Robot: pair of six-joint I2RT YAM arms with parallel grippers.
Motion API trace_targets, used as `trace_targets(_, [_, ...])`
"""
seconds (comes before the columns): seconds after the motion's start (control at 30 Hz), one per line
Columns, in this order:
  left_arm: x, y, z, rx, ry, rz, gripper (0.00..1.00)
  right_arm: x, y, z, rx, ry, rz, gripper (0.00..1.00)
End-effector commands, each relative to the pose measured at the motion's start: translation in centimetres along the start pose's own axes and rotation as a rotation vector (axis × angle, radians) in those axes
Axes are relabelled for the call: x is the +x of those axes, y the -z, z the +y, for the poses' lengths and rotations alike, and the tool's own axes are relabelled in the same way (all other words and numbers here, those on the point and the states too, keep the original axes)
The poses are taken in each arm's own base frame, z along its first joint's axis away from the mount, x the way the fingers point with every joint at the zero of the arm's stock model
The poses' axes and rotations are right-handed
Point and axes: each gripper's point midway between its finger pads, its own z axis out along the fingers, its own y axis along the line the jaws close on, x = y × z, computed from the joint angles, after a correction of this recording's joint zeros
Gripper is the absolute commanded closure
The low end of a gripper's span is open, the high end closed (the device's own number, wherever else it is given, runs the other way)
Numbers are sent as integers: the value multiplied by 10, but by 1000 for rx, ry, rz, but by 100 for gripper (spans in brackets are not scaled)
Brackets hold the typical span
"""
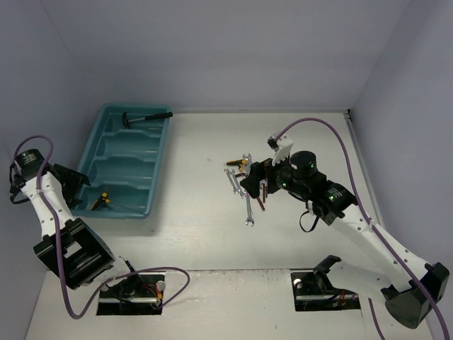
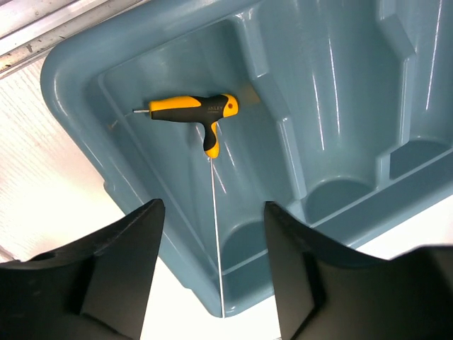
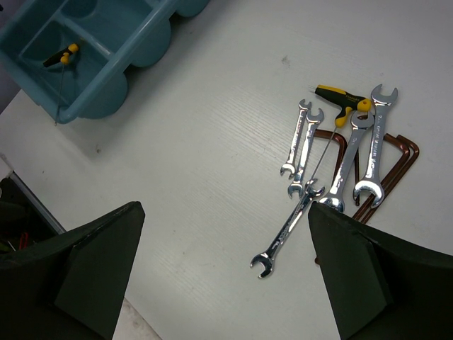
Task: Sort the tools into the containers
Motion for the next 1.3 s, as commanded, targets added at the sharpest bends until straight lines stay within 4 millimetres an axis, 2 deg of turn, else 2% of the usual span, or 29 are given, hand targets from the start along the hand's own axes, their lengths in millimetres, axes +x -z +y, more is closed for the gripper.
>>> trace_targets(0.0, [-20,26,-15,66,8,-123,44,-14,1,3,-2,9,-55,0])
trace_targets(0.07, [-18,35,-23,100,-16,-137,43,-11,-1,-2,25,-4,-45,0])
trace_targets(0.2, [-1,61,-56,196,-129,-167,42,-1,-9,-14,83,-26,-9,1])
trace_targets(0.27, [21,79,-83,266,-223,-180,41,4,-16,-18,103,-40,17,3])
trace_targets(0.37, [52,97,-113,341,-335,-177,41,10,-26,-23,127,-54,51,7])
trace_targets(0.43, [83,108,-133,398,-426,-152,40,18,-37,-29,152,-63,91,11])
trace_targets(0.53, [116,123,-151,457,-526,-138,40,25,-55,-37,191,-86,136,20])
trace_targets(0.6, [130,130,-157,485,-575,-132,40,28,-69,-45,234,-107,156,26])
trace_targets(0.67, [144,137,-162,515,-616,-118,40,28,-84,-55,280,-119,170,36])
trace_targets(0.7, [149,139,-164,526,-631,-112,40,28,-85,-55,282,-119,171,37])
trace_targets(0.77, [165,144,-167,548,-683,-94,40,30,-108,-68,328,-118,200,50])
trace_targets(0.83, [175,144,-169,559,-714,-78,40,35,-126,-80,370,-113,226,57])
trace_targets(1.0, [195,148,-172,594,-807,-42,40,44,-158,-112,427,-165,267,58])
trace_targets(1.03, [198,149,-172,601,-819,-36,40,41,-164,-117,436,-170,263,58])
trace_targets(1.13, [201,150,-170,608,-839,-33,40,58,-180,-133,467,-188,304,58])
trace_targets(1.27, [202,152,-167,619,-851,-33,40,74,-197,-143,480,-192,343,58])
